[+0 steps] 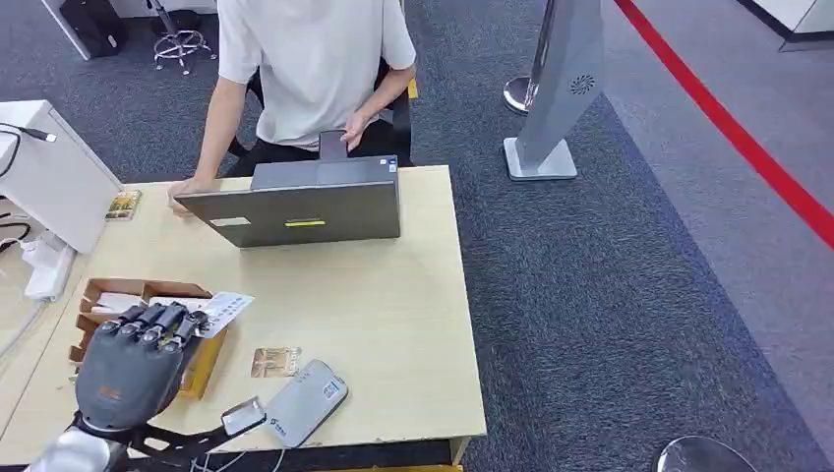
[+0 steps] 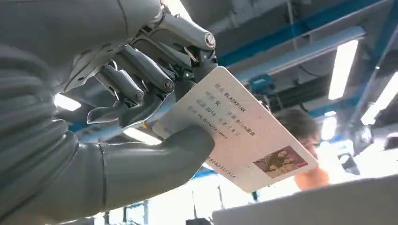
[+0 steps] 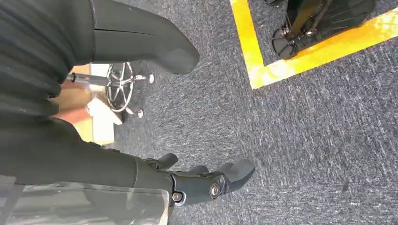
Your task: Pass the card to the sensor for recognition and then transmit it.
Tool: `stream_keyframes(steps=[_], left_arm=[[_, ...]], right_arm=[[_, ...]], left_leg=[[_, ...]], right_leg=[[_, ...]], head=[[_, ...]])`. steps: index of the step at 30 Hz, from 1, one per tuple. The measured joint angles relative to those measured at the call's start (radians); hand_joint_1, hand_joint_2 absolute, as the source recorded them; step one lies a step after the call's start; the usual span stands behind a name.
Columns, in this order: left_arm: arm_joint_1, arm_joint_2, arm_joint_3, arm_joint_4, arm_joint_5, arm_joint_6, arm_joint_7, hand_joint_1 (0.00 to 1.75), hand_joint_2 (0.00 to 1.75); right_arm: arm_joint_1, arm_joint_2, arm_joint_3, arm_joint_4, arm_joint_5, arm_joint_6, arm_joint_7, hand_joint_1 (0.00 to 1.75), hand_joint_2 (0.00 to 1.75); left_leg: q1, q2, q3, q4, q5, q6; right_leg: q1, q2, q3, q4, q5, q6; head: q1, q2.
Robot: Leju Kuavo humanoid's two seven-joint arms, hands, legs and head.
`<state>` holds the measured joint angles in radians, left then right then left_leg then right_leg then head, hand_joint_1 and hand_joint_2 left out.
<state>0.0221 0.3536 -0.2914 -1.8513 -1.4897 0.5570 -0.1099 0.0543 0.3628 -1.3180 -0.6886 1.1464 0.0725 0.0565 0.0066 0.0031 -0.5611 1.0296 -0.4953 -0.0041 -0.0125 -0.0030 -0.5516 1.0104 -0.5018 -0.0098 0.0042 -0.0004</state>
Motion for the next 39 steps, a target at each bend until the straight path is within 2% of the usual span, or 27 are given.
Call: stream_keyframes(steps=[4, 8, 11, 14, 17, 20, 25, 31, 39], left_arm=[[0.014, -0.008, -0.032, 0.000, 0.002, -0.027, 0.008, 1.75, 1.75], [0.027, -0.020, -0.034, 0.007, -0.005, -0.134, 0.057, 1.75, 1.75], [0.034, -0.030, -0.034, 0.061, -0.006, -0.204, 0.106, 1.75, 1.75], [0.054, -0.038, -0.031, 0.121, -0.003, -0.206, 0.113, 1.75, 1.75], [0.084, -0.049, -0.021, 0.179, 0.008, -0.194, 0.117, 1.75, 1.75], [0.107, -0.060, -0.017, 0.221, 0.022, -0.185, 0.124, 1.75, 1.75], [0.136, -0.074, -0.016, 0.266, 0.034, -0.171, 0.127, 1.75, 1.75], [0.149, -0.091, -0.016, 0.308, 0.034, -0.156, 0.127, 1.75, 1.75], [0.150, -0.103, -0.017, 0.333, 0.024, -0.138, 0.148, 1.75, 1.75]], right_arm=[[0.001, 0.000, 0.000, 0.004, -0.019, -0.004, 0.000, 0.00, 1.75], [0.005, 0.000, 0.011, 0.006, -0.072, -0.016, 0.012, 0.00, 1.75], [0.012, 0.000, 0.038, 0.006, -0.121, -0.019, 0.034, 0.00, 1.75], [0.033, 0.000, 0.088, 0.000, -0.199, -0.029, 0.068, 0.00, 1.75], [0.080, 0.000, 0.208, -0.033, -0.390, -0.061, 0.154, 0.00, 1.75], [0.129, 0.000, 0.336, -0.077, -0.502, -0.089, 0.215, 0.00, 1.75], [0.183, 0.000, 0.497, -0.138, -0.574, -0.121, 0.268, 0.00, 1.75], [0.191, 0.000, 0.547, -0.155, -0.570, -0.125, 0.273, 0.00, 1.75], [0.190, 0.000, 0.554, -0.160, -0.542, -0.124, 0.255, 0.00, 1.75]], left_leg=[[0.000, 0.000, 0.000, 0.000, 0.000, 0.000], [0.000, 0.000, 0.000, 0.000, 0.000, 0.000], [0.000, 0.000, 0.000, 0.000, 0.000, 0.000], [0.000, 0.000, 0.000, 0.000, 0.000, 0.000], [0.000, 0.000, -0.001, 0.000, 0.000, 0.000], [0.000, 0.000, -0.001, 0.000, -0.001, 0.000], [0.000, 0.000, -0.001, 0.000, -0.001, 0.000], [0.000, 0.000, 0.000, 0.000, -0.001, 0.000], [0.000, 0.000, 0.000, 0.000, -0.001, 0.000]], right_leg=[[0.000, 0.000, 0.000, 0.000, 0.000, 0.000], [0.000, 0.000, 0.000, 0.000, 0.000, 0.000], [0.000, 0.000, 0.000, 0.000, 0.000, 0.000], [0.000, 0.000, 0.000, 0.000, 0.000, 0.000], [0.000, 0.000, 0.000, 0.000, 0.000, 0.000], [0.000, 0.000, 0.000, 0.000, -0.001, 0.000], [0.000, 0.000, 0.000, 0.000, -0.001, 0.000], [0.000, 0.000, 0.000, 0.000, 0.000, 0.000], [0.000, 0.000, 0.000, 0.000, 0.000, 0.000]], head=[[0.000, 0.000], [0.000, 0.000], [0.000, 0.000], [0.000, 0.000], [0.000, 0.000], [0.000, 0.000], [0.000, 0.000], [0.000, 0.000], [0.000, 0.000]])
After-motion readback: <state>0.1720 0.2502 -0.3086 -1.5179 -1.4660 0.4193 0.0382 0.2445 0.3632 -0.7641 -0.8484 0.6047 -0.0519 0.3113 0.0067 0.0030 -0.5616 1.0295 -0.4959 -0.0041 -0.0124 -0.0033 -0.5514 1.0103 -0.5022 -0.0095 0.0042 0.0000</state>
